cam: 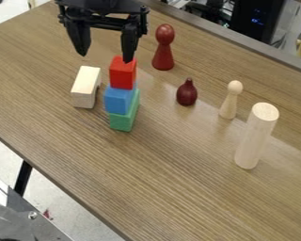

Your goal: Move the arch in the middle of the table

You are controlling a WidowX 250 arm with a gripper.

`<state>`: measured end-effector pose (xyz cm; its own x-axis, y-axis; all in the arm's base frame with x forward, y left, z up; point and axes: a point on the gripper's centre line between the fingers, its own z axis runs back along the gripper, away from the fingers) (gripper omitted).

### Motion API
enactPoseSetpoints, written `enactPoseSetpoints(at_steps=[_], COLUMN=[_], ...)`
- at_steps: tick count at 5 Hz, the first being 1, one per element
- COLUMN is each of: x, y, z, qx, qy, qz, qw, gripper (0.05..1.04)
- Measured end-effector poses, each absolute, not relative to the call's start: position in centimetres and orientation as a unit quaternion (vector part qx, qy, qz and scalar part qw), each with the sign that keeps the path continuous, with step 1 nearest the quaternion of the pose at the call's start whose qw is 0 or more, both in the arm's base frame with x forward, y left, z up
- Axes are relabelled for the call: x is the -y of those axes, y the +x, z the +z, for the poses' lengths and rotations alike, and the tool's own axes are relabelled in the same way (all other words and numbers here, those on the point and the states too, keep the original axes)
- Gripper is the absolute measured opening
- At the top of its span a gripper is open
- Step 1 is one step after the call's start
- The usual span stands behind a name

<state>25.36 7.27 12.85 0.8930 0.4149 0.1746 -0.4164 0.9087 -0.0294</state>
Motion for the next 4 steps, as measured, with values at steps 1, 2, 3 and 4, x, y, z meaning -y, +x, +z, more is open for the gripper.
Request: enactPoseSetpoints(at_steps=[1, 2, 3, 4], x=[-7.2, -8.5, -9.9, -11.2], y=[25.1, 25.7, 25.8, 25.6], z=[12.0, 10.8, 11.0, 12.1], qx=[0.074, 0.074, 0.080, 0.088], qy=[0.003, -0.007, -0.019, -0.048], qz=[0.214, 0.211, 0.221, 0.228], qw=[0.974, 0.975, 0.972, 0.968], gripper=[0.999, 0.998, 0.999, 0.999])
